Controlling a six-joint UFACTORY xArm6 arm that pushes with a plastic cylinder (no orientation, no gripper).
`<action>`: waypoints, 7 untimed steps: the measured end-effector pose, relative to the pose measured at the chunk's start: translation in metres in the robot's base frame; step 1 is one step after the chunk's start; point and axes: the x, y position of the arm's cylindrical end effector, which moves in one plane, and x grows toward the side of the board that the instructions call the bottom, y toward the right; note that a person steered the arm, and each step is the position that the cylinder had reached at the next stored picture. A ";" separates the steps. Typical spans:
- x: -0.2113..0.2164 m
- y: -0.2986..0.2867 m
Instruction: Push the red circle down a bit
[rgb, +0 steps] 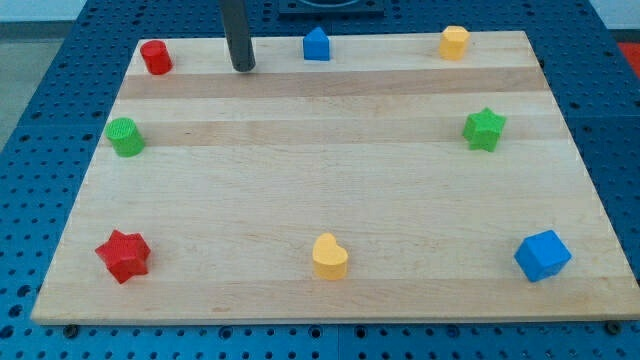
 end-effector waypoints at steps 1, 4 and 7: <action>-0.043 -0.020; -0.049 -0.083; -0.040 -0.137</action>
